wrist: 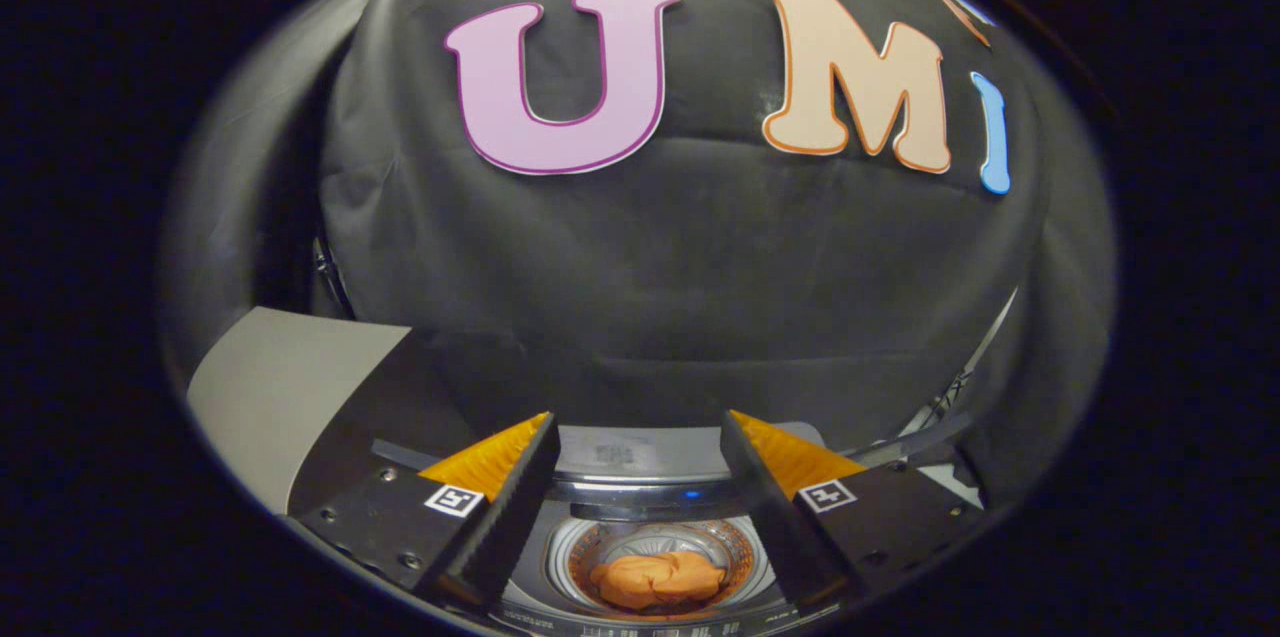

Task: Put the clothes into the washing machine and then close the washing machine lid.

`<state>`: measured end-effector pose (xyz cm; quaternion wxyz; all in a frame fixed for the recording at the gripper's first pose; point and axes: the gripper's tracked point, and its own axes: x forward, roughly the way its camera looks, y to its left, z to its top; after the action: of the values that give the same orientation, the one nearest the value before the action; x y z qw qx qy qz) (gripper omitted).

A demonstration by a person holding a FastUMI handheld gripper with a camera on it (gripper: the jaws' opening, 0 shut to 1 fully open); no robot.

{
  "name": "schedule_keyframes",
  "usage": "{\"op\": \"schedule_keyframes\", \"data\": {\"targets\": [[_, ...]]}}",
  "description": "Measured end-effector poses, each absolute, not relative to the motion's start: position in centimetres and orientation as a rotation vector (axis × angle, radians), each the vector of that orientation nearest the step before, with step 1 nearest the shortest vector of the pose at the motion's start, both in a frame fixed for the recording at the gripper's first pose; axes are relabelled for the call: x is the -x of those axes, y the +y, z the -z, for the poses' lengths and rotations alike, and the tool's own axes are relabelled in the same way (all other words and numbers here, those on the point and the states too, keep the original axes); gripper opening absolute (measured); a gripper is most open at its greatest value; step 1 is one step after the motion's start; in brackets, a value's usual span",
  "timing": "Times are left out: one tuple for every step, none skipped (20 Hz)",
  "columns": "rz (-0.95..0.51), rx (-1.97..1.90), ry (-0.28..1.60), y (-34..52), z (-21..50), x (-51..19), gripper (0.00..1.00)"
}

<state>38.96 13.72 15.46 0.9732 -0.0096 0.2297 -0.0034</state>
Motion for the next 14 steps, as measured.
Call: {"op": "schedule_keyframes", "data": {"targets": [[0.007,0.016,0.466,13.8,-15.1,-38.4,0.99],[0.006,0.013,0.472,13.8,-14.9,-37.7,0.99],[0.004,0.006,0.479,13.8,-14.5,-37.1,0.99],[0.0,-0.004,0.496,13.8,-13.8,-36.4,0.98],[-0.004,-0.022,0.506,14.0,-13.3,-35.4,0.99],[-0.006,-0.046,0.513,13.9,-12.8,-34.6,0.99],[-0.011,-0.069,0.5,13.8,-12.5,-33.9,0.98],[-0.01,-0.087,0.487,13.5,-12.5,-33.3,0.98],[-0.011,-0.1,0.471,13.2,-12.5,-32.8,0.98],[-0.01,-0.11,0.448,12.8,-12.9,-32.2,0.98],[-0.006,-0.114,0.425,12.4,-13.3,-31.5,0.98],[-0.003,-0.118,0.391,12.0,-14.0,-30.7,0.98],[-0.002,-0.123,0.355,11.3,-14.7,-29.8,0.98],[0.0,-0.127,0.314,10.6,-15.7,-28.9,0.98]]}}
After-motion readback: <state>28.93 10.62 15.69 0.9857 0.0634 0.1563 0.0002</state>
